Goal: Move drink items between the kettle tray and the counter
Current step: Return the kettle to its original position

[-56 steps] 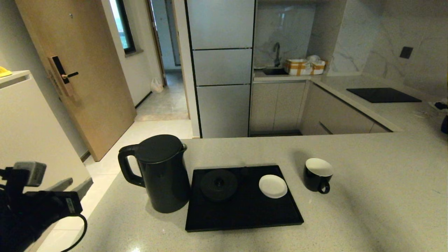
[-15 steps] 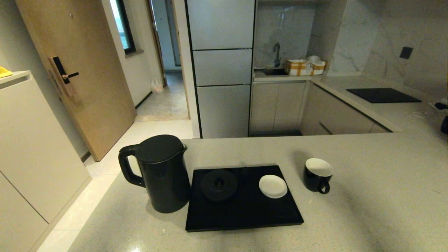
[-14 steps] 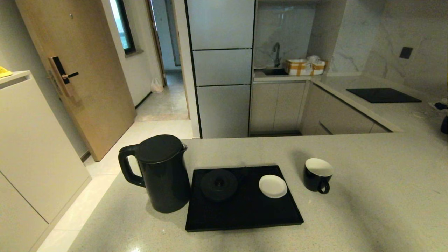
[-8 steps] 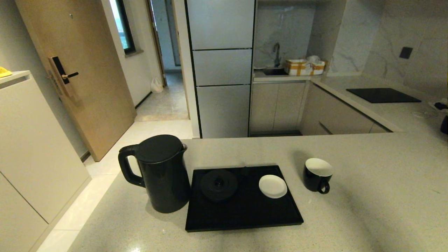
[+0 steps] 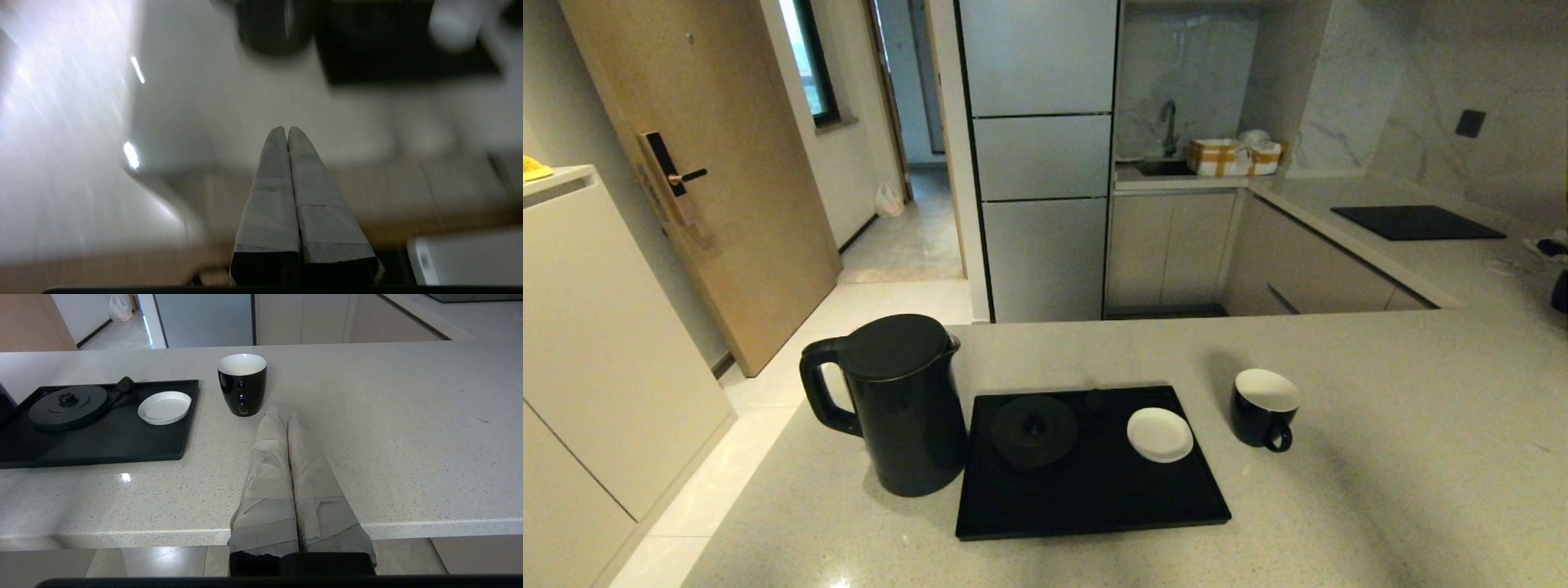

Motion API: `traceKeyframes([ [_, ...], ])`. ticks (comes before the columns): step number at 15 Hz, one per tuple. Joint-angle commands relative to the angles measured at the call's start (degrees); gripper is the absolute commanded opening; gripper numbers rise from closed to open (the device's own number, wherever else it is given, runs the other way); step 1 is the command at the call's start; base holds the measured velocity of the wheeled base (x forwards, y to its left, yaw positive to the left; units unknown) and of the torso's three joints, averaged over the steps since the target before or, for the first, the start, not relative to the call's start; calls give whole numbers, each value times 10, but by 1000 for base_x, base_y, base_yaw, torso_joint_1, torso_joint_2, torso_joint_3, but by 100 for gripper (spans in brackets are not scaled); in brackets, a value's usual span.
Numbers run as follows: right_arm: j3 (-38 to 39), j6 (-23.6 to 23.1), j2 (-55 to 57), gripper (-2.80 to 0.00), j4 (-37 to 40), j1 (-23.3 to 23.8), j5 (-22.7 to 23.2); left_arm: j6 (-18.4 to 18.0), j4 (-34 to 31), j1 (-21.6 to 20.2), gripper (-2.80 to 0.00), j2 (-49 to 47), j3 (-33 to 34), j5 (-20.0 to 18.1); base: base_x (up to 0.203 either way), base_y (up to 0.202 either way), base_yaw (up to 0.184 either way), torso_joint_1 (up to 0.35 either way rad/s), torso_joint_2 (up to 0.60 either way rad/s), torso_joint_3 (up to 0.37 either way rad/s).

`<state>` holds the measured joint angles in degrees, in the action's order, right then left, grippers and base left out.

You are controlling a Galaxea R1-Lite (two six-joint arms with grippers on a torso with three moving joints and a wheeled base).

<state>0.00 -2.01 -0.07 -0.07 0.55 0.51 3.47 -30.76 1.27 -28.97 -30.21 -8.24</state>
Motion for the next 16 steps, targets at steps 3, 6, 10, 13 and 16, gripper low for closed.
traceKeyframes([
  [3,0,0,0,-280,0,0,0,-7,329,-2,-280,-397,111,-23,0,0,0,0,0,0],
  [6,0,0,0,-280,0,0,0,-18,659,-18,0,-609,181,-30,0,0,0,0,0,0],
  [10,0,0,0,-280,0,0,0,-70,1130,-73,0,-829,277,-36,0,0,0,0,0,0],
  [13,0,0,0,-280,0,0,0,-98,1184,-109,0,-831,282,-39,0,0,0,0,0,0],
  [16,0,0,0,-280,0,0,0,-109,1184,-123,0,-745,244,-40,0,0,0,0,0,0],
])
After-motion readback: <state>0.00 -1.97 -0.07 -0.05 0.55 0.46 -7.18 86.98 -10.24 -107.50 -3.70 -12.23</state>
